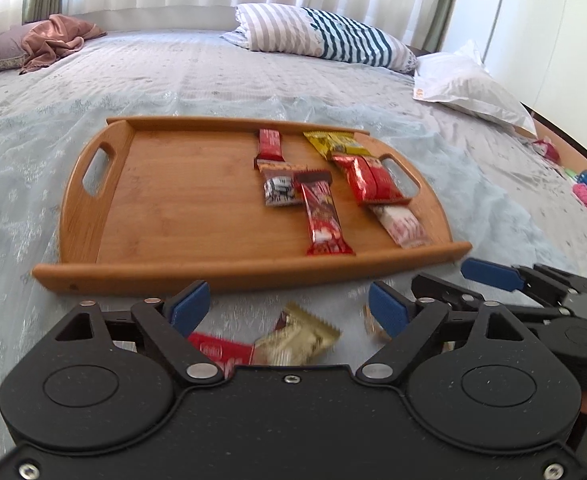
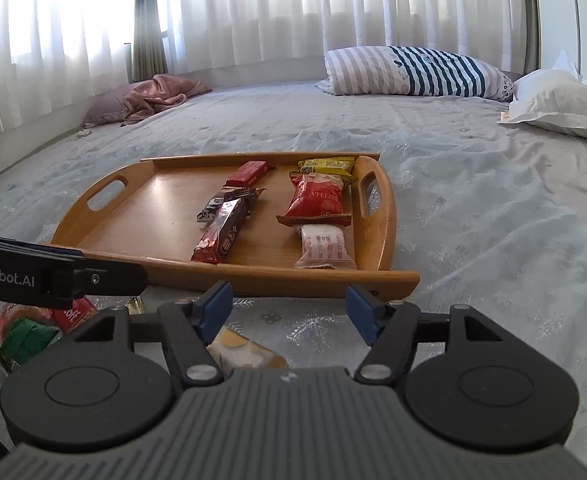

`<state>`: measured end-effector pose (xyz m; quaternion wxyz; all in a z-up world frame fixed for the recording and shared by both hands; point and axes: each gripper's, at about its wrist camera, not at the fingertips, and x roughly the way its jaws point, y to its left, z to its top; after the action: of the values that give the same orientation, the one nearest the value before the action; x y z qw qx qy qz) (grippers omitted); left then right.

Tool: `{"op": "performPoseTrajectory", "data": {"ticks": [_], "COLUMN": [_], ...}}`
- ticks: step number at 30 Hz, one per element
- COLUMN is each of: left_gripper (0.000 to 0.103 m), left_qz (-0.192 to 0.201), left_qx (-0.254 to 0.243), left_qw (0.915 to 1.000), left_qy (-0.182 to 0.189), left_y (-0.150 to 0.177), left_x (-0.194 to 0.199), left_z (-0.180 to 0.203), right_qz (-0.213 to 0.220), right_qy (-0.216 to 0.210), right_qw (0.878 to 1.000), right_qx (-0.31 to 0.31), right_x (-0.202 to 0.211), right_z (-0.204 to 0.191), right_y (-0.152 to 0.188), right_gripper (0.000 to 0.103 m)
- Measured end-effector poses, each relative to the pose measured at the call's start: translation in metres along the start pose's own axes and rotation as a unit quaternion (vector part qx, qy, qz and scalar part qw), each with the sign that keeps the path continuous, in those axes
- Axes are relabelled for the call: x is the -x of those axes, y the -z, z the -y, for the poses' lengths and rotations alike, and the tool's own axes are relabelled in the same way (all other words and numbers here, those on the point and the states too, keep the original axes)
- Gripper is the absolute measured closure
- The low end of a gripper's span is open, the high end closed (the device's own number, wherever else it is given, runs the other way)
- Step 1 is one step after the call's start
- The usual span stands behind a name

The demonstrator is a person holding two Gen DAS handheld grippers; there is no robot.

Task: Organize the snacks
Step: 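Move both tools back toward the snack pile beside the tray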

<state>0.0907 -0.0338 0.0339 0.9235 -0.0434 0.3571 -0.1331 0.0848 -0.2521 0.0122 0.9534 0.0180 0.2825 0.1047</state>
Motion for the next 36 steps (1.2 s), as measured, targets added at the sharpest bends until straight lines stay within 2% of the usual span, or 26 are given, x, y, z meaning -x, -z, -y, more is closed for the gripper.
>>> {"op": "performPoseTrajectory", "data": {"ticks": [2, 4, 7, 13, 19, 26, 30, 36], "left_gripper": [0.028, 0.041, 0.055, 0.06, 0.061, 0.061, 0.061, 0.049], "left_qz": [-0.004, -0.006, -0.011, -0.023, -0.031, -0.059, -0.058, -0.031], "left_qx": [-0.004, -0.012, -0.026, -0.029, -0.038, -0.039, -0.041, -0.043], "left_qw": [1.0, 0.9999, 0.9995, 0.9992, 0.9985, 0.9957, 0.997, 0.9986], "left_qy": [0.003, 0.005, 0.014, 0.016, 0.026, 0.06, 0.029, -0.001], "left_y": [0.006, 0.011, 0.016, 0.02, 0.025, 0.038, 0.044, 0.035], "left_x": [0.005, 0.01, 0.016, 0.014, 0.021, 0.031, 0.025, 0.018], "left_z": [-0.001, -0.001, 0.001, -0.001, 0.0, 0.001, -0.003, -0.01], "right_qz": [-0.001, -0.002, -0.005, -0.01, -0.012, -0.013, -0.013, -0.014], "right_qy": [-0.003, -0.004, -0.007, -0.016, -0.019, -0.02, -0.02, -0.02], "right_qw": [1.0, 1.0, 1.0, 1.0, 1.0, 1.0, 1.0, 0.999], "right_qx": [0.002, 0.005, 0.008, 0.013, 0.017, 0.016, 0.017, 0.033], "right_x": [0.001, 0.003, 0.004, 0.004, 0.003, 0.001, 0.001, 0.001], "right_z": [-0.001, -0.003, -0.005, -0.009, -0.012, -0.012, -0.013, -0.018], "right_y": [0.004, 0.008, 0.013, 0.02, 0.021, 0.021, 0.02, 0.022], "right_gripper": [0.026, 0.026, 0.026, 0.026, 0.026, 0.026, 0.026, 0.03]}}
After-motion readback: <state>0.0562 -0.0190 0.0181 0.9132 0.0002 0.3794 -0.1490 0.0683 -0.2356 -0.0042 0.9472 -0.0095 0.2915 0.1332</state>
